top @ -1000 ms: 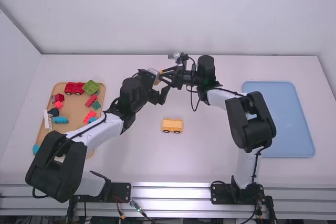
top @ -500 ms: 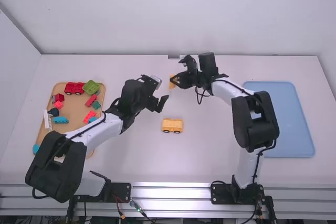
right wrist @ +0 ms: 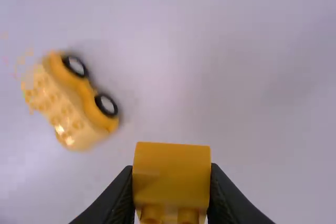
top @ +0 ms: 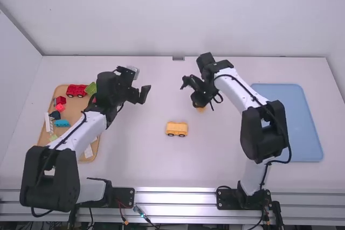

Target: Assemble lego blocks to make yellow taxi

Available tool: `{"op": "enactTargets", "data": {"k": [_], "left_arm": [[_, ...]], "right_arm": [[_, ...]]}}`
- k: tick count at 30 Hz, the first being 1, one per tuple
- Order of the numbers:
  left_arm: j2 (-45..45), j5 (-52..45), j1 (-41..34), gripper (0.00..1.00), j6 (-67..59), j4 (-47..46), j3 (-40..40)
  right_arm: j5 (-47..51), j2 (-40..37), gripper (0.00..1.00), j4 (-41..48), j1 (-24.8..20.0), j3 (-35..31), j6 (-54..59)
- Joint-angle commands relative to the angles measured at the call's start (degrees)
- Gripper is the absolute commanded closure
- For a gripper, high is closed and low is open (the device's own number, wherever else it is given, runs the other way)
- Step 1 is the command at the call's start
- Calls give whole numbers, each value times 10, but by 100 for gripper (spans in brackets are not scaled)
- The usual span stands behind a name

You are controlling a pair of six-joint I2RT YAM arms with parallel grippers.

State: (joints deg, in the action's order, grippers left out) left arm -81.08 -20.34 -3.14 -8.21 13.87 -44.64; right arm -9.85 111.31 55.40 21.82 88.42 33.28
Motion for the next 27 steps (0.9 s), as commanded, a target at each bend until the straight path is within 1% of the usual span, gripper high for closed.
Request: {"op": "enactTargets", "data": {"k": [1,2,4,5,6,9,13,15,18,27], "left_arm": [[13,-30,9,1,-6,-4,-8],[13,-30,9,1,-6,-4,-8],[13,-28,8,1,-6,-10,-8],[13,-28,8,1,-6,-10,-8],[13,-28,10,1,-6,-12,-8],[13,-28,7,1,-6,-14,-8],[13,-28,6,1,-6,-10,-8],[13,-28,6,1,-6,-3,-8],[13,-28,6,1,-6,-3,-8],[13,-28,6,1,-2,-3,-8]], "right_arm": [[87,-12,75,8,20,-21,93],[89,-12,75,8,21,-22,94],[119,-12,76,3,38,-52,129],[119,-12,76,3,38,-52,129],[131,-12,76,-1,47,-71,146],[131,-12,76,-2,56,-99,164],[124,-12,75,-31,54,-126,165],[102,-12,75,-60,47,-149,170],[86,-12,75,-78,49,-169,187],[82,-12,71,-128,48,-219,223]]}}
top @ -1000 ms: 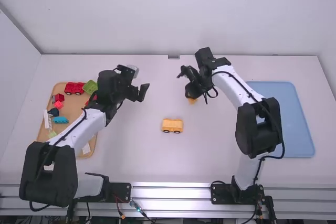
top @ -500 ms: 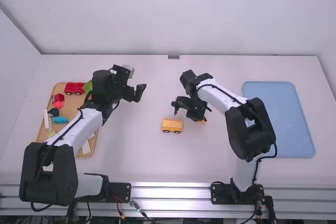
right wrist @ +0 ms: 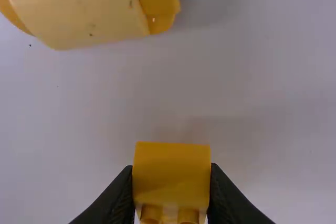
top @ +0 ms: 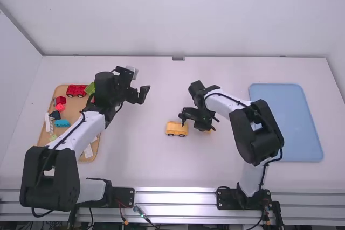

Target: Assemble lego blocks to make yellow taxi

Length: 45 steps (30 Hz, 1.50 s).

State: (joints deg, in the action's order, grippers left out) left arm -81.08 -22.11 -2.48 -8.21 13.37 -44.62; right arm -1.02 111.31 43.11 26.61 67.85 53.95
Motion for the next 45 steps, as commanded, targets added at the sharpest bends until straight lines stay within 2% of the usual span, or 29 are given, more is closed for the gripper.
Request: {"op": "enactTargets", "data": {"k": [1,4,7,8,10,15,19,23,25,28,34,36,41,45], "left_arm": [[13,-10,-1,1,-2,2,-9],[13,-10,-1,1,-2,2,-9],[13,-10,-1,1,-2,1,-9],[13,-10,-1,1,-2,2,-9],[13,-10,-1,1,-2,1,-9],[13,-14,-1,1,-2,-10,-8],[13,-53,-1,1,-31,-33,-8],[13,-194,-1,1,-192,-71,-8],[10,-231,-1,1,-235,-85,-8],[-5,-298,-1,1,-337,-115,-8],[-76,-422,-2,1,-501,-139,-7],[-116,-459,-2,1,-537,-128,-7],[-186,-499,-22,1,-549,-77,-7],[-209,-438,-69,1,-542,-49,-7]], "right_arm": [[-6,-12,71,-10,0,-17,16],[0,-12,62,-26,1,-30,16],[0,-12,35,-25,0,-32,14],[0,-12,21,-26,0,-29,14],[-3,-12,1,-27,0,-19,11],[-27,-30,1,-21,-3,19,-21],[-98,-83,1,-17,-28,15,-1],[-212,-146,1,-31,-71,-40,76],[-250,-166,1,-54,-90,-71,103],[-335,-197,1,-144,-136,-154,137],[-456,-198,1,-282,-212,-271,143],[-501,-192,1,-314,-240,-306,188],[-532,-148,1,-352,-268,-320,206],[-534,-76,1,-351,-269,-288,222]]}}
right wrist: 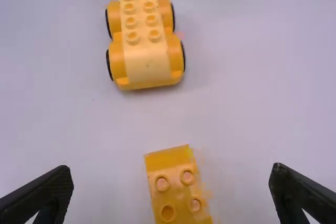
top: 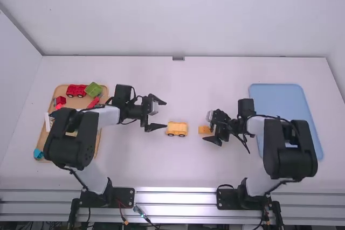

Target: Assemble lego blocks to make yellow taxi

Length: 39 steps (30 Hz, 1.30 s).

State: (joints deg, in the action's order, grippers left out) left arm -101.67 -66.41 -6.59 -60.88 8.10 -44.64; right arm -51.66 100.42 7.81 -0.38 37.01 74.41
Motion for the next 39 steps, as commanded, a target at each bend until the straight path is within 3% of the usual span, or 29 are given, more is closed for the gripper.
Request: {"op": "enactTargets", "data": {"k": [1,8,15,21,36,39], "left_arm": [[-3,15,-35,1,-15,3,-7],[-2,54,-68,1,-12,-4,-7],[-2,58,-68,1,11,-5,-7],[-2,54,-66,1,10,-1,-7],[-2,54,-69,1,14,5,-7],[-2,54,-69,1,15,3,-7]], "right_arm": [[-27,42,1,2,0,25,19],[-33,109,10,-1,-1,51,76],[-28,118,38,1,-19,54,79],[-23,118,41,5,-18,54,79],[5,118,71,3,-18,54,51],[2,118,73,3,-18,54,51]]}}
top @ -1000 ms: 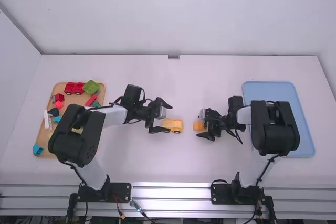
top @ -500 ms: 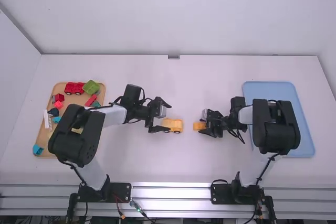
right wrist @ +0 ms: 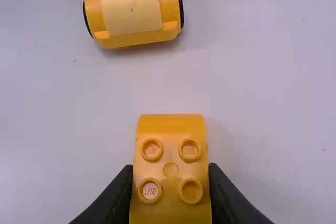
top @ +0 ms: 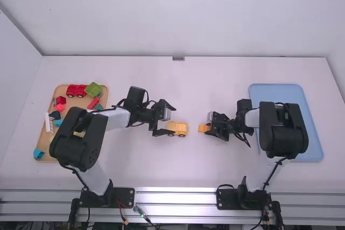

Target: Assemble lego blocks to make yellow taxi

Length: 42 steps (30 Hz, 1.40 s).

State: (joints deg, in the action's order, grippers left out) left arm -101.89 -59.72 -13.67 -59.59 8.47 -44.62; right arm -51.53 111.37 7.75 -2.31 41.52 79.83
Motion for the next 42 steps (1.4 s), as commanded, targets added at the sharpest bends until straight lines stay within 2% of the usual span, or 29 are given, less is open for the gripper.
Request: {"op": "enactTargets", "data": {"k": [1,4,8,15,20,27,32,36,37,39,41,42], "left_arm": [[0,-11,2,1,2,-6,-7],[0,-5,2,1,0,-23,-7],[0,9,0,1,-42,-48,2],[-37,52,-12,1,-4,53,39],[-79,11,-11,1,-4,93,41],[-132,17,-13,1,4,131,38],[-160,-3,-14,0,7,133,20],[-179,-5,-11,6,7,134,7],[-186,-10,-13,11,7,134,1],[-190,-11,-15,13,7,134,-3],[-195,-9,-12,22,7,132,-9],[-195,-9,-12,22,6,132,-9]], "right_arm": [[-4,8,73,3,1,9,-3],[-23,8,73,2,0,12,-3],[-51,3,72,49,2,39,-3],[-85,-19,72,162,36,92,55],[-88,-26,74,204,72,122,59],[-90,-27,75,211,109,149,44],[-93,-27,75,210,114,156,27],[-104,-27,75,208,112,156,27],[-104,-27,75,208,112,156,25],[-102,-27,75,208,113,156,24],[-102,-27,76,207,113,156,24],[-103,-27,76,207,113,156,24]]}}
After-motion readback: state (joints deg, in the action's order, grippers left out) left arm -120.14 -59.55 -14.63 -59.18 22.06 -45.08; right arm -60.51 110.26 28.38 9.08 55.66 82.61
